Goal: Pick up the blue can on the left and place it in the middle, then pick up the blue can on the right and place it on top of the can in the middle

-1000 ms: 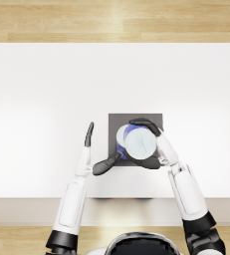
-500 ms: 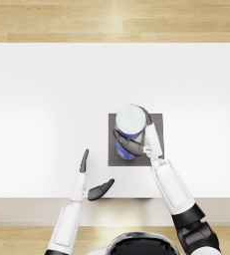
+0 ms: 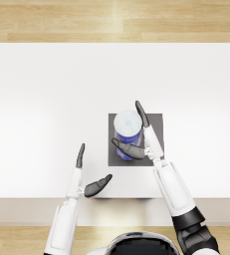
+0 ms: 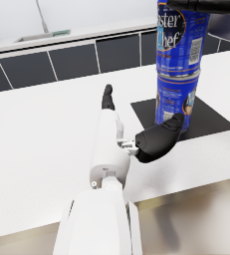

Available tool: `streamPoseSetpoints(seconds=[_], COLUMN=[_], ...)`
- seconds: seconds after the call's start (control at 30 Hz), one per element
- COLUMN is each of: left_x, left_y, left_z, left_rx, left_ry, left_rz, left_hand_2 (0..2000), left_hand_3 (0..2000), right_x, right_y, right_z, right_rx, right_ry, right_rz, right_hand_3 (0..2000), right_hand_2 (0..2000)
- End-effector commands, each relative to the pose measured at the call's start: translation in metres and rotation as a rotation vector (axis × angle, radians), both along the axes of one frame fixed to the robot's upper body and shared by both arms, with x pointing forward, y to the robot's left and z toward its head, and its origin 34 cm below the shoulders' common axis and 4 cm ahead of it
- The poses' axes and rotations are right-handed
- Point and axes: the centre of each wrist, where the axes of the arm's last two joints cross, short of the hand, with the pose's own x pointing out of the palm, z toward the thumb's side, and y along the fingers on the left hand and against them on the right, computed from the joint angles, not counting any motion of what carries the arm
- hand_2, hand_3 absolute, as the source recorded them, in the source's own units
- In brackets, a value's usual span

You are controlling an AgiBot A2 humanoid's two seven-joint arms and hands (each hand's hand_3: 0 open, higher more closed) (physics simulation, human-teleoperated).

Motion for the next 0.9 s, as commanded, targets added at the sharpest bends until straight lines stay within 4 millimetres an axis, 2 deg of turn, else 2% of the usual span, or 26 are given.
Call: streamPoseSetpoints(seconds=[0.03, 0.17, 0.2, 0.23, 0.3, 0.37, 0.43, 0.53, 0.63, 0.73, 0.83, 0.87, 0.9], left_x=[0.011, 0.017, 0.019, 0.021, 0.025, 0.025, 0.027, 0.025, 0.023, 0.024, 0.028, 0.027, 0.027], left_y=[0.012, 0.034, 0.038, 0.043, 0.050, 0.059, 0.077, 0.104, 0.124, 0.134, 0.130, 0.128, 0.128], left_z=[0.067, 0.142, 0.153, 0.164, 0.173, 0.183, 0.197, 0.219, 0.218, 0.208, 0.195, 0.200, 0.198], left_rx=[-0.046, -0.036, -0.026, -0.012, -0.001, 0.012, 0.042, 0.087, 0.079, 0.058, 0.051, 0.055, 0.052], left_ry=[-0.256, -0.548, -0.590, -0.627, -0.657, -0.693, -0.738, -0.803, -0.796, -0.755, -0.708, -0.727, -0.717], left_rz=[0.062, 0.125, 0.134, 0.145, 0.168, 0.198, 0.251, 0.334, 0.418, 0.462, 0.447, 0.437, 0.439], left_hand_2=[0, 0, 0, 0, 0, 0, 0, 0, 0, 0, 0, 0, 0], left_hand_3=[0, 0, 0, 0, 0, 0, 0, 0, 0, 0, 0, 0, 0], right_x=[-0.002, -0.014, -0.012, -0.011, -0.012, -0.023, -0.032, -0.046, -0.055, -0.056, -0.053, -0.053, -0.053], right_y=[-0.010, -0.016, -0.022, -0.022, -0.026, -0.035, -0.049, -0.081, -0.105, -0.124, -0.129, -0.120, -0.123], right_z=[0.027, 0.057, 0.062, 0.069, 0.079, 0.094, 0.103, 0.115, 0.115, 0.102, 0.086, 0.093, 0.089], right_rx=[0.064, 0.137, -0.247, 0.075, 0.089, 0.129, 0.161, 0.215, 0.247, 0.268, 0.267, 0.260, 0.262], right_ry=[-0.104, -0.273, -0.385, -0.335, -0.374, -0.443, -0.494, -0.572, -0.596, -0.558, -0.496, -0.518, -0.508], right_rz=[-0.006, 0.028, 0.149, 0.042, 0.032, 0.018, -0.018, -0.118, -0.206, -0.289, -0.317, -0.278, -0.289], right_hand_3=[0, 0, 0, 0, 0, 0, 0, 0, 0, 0, 0, 0, 0], right_hand_2=[0, 0, 0, 0, 0, 0, 0, 0, 0, 0, 0, 0, 0])
